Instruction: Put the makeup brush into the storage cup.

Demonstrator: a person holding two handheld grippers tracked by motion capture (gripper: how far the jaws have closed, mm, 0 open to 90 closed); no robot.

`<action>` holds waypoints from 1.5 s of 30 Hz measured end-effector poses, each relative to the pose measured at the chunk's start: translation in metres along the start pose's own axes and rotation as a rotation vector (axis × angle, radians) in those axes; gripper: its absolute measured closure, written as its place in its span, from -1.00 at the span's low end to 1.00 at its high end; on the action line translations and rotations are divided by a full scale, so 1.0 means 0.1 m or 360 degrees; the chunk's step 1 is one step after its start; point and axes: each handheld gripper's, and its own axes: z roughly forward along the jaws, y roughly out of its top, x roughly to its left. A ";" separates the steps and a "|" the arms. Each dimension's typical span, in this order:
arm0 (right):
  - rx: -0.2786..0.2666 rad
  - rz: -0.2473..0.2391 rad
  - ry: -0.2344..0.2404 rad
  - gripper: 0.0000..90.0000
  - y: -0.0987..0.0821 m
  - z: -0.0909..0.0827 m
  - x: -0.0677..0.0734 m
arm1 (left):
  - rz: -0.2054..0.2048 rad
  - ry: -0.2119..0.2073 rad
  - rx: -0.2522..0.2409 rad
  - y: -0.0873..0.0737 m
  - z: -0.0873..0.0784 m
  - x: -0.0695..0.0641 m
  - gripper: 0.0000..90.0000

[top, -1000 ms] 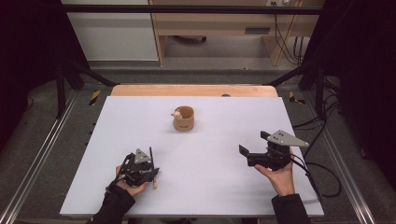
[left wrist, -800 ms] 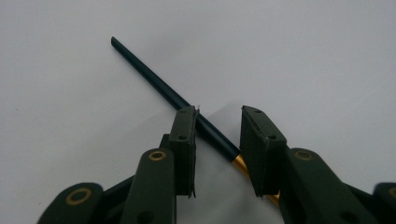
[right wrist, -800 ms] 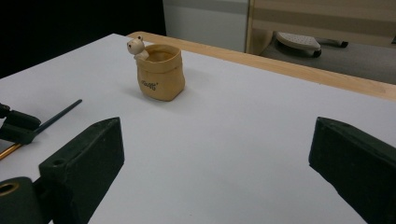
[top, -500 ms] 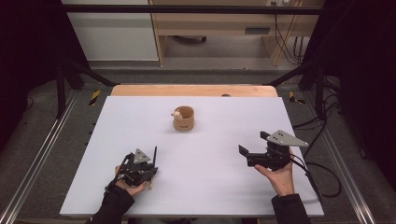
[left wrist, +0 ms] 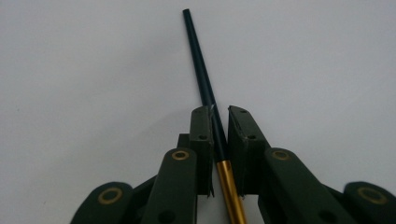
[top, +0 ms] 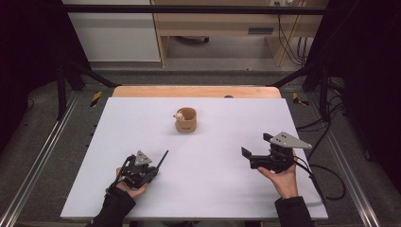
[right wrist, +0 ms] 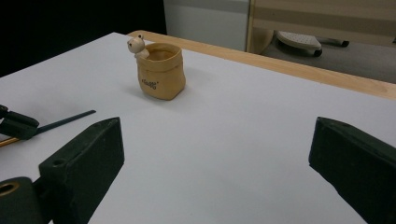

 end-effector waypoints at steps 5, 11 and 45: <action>0.0001 0.0000 0.0003 -0.92 0.00 0.00 0.00 | 0.0007 -0.0004 0.0004 0.00 0.00 0.01 0.82; 0.0003 -0.0005 0.0005 -0.91 0.00 0.00 0.00 | 0.0019 -0.0012 0.0008 0.00 0.00 0.01 0.83; 0.0022 -0.0006 0.0009 -0.91 0.00 0.02 -0.01 | 0.0096 -0.0087 0.0200 0.33 -0.01 0.14 -0.06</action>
